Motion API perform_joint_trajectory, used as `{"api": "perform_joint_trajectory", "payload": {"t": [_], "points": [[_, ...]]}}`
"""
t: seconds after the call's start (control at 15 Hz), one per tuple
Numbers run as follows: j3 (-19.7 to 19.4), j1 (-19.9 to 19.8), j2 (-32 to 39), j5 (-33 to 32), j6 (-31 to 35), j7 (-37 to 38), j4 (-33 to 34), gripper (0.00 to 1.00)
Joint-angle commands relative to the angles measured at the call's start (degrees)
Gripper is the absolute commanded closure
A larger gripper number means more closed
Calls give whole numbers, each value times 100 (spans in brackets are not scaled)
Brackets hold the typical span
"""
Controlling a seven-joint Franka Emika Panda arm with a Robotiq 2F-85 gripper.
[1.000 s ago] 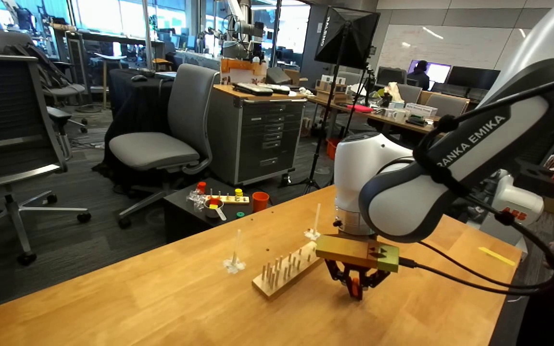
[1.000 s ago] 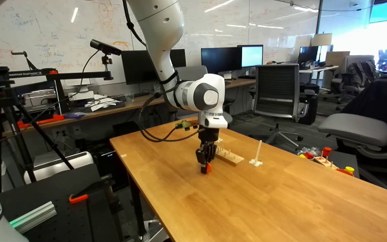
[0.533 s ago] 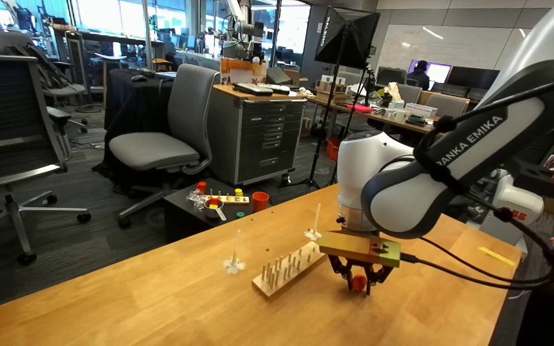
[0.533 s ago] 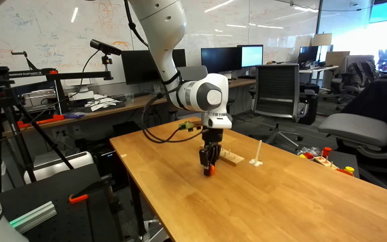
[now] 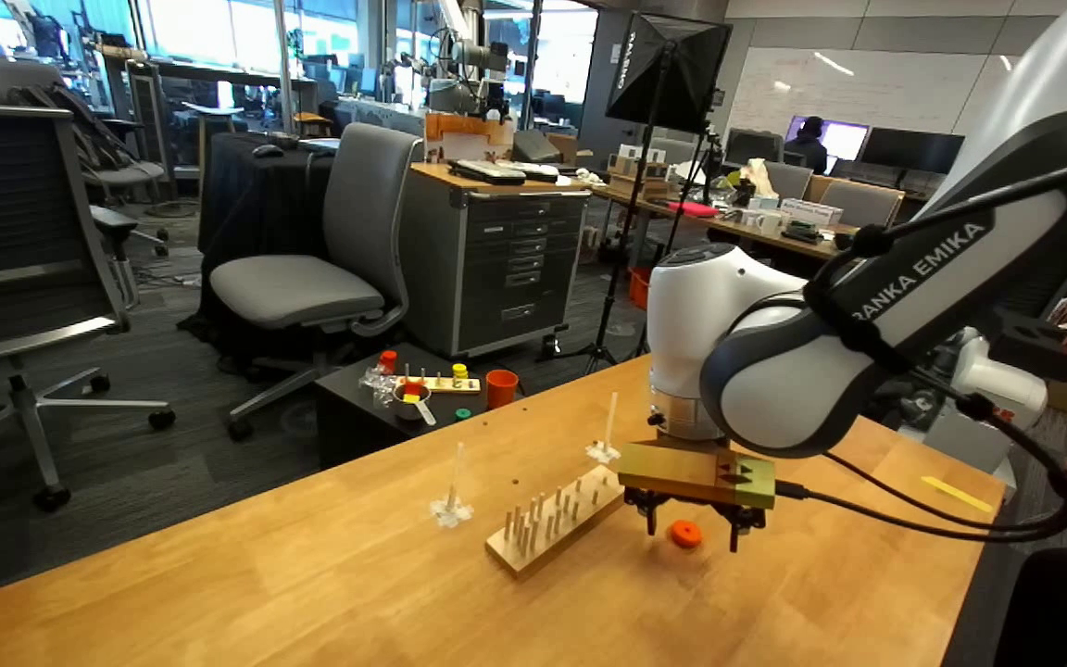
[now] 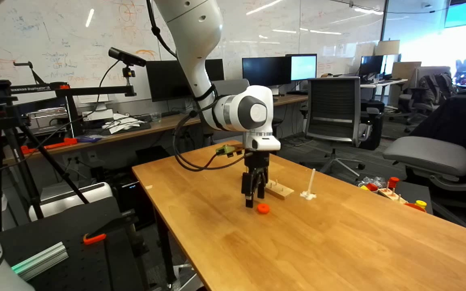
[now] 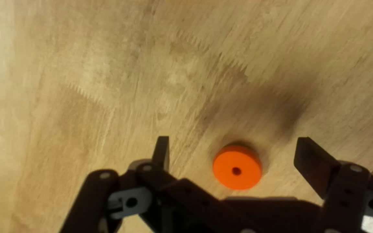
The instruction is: Pick up the orange object and put it on the object
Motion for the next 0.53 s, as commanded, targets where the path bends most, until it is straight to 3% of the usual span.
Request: {"api": "perform_joint_trajectory", "payload": {"t": [0.0,0.47], "points": [[-308,277,-391,-417,-111,116,-245,0],[-512,385,-437,-1153,182,323,-390,0]]}}
